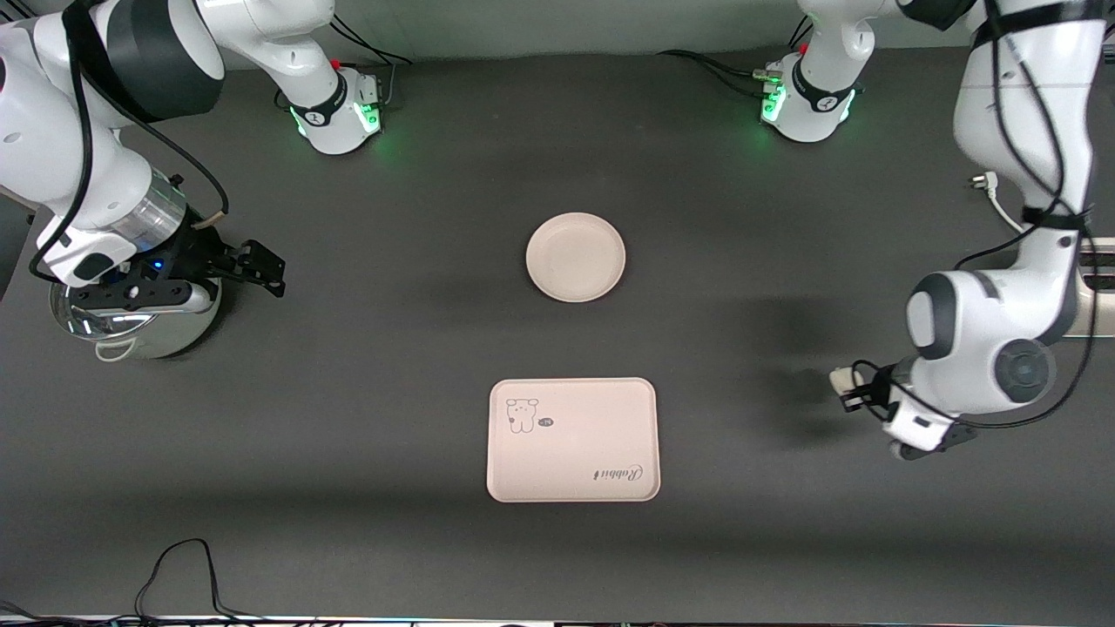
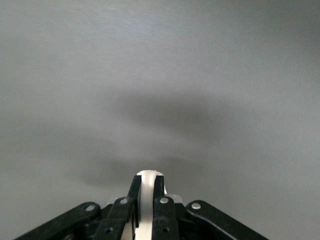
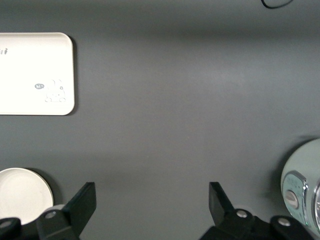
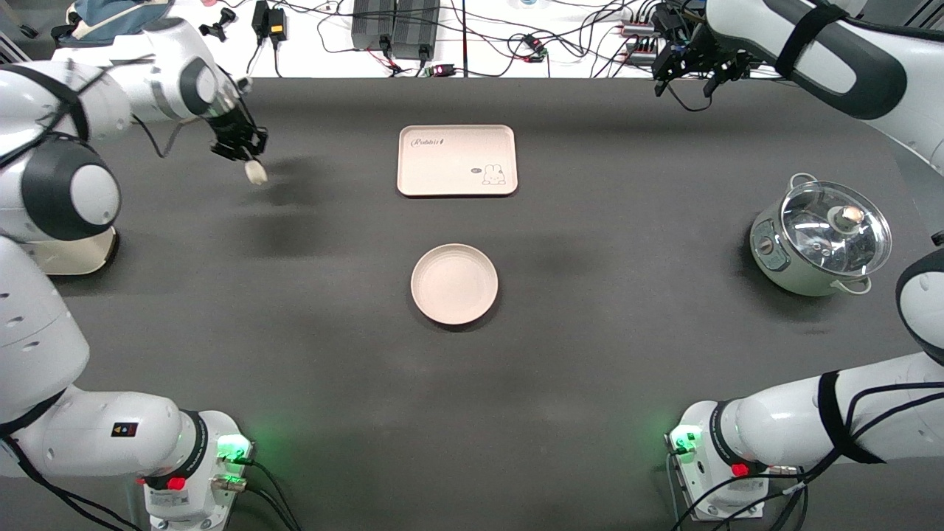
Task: Place bun in plate and plate on tray
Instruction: 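Close the left gripper on the bun and lift it, then carry the bun with the left gripper over the white plate, then lower the bun onto the plate and open the left gripper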
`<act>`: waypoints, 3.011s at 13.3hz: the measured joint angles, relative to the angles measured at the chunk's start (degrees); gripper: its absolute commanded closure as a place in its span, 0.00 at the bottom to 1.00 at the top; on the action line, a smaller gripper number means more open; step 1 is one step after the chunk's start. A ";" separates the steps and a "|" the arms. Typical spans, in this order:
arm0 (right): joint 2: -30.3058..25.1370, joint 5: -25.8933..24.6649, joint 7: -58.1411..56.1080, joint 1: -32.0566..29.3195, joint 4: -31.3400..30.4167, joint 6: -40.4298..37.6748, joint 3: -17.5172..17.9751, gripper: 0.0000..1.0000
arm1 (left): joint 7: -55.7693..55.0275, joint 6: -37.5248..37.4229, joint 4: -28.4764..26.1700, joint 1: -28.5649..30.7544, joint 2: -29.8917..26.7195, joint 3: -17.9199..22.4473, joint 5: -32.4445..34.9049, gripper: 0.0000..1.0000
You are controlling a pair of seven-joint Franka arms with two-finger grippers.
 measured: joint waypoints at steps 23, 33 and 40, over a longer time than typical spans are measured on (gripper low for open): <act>-0.03 1.61 8.97 10.29 -7.83 1.44 0.51 0.00 | -30.57 -17.40 13.05 -25.47 -4.86 -3.79 -0.19 0.87; 0.28 7.80 6.99 10.35 -10.92 5.50 0.03 0.00 | -48.69 4.26 -5.25 -42.76 -3.74 -4.53 0.56 0.86; 3.18 8.30 6.98 11.23 -11.42 9.93 0.65 0.00 | -53.64 8.87 -6.17 -47.30 1.73 -4.53 1.90 0.63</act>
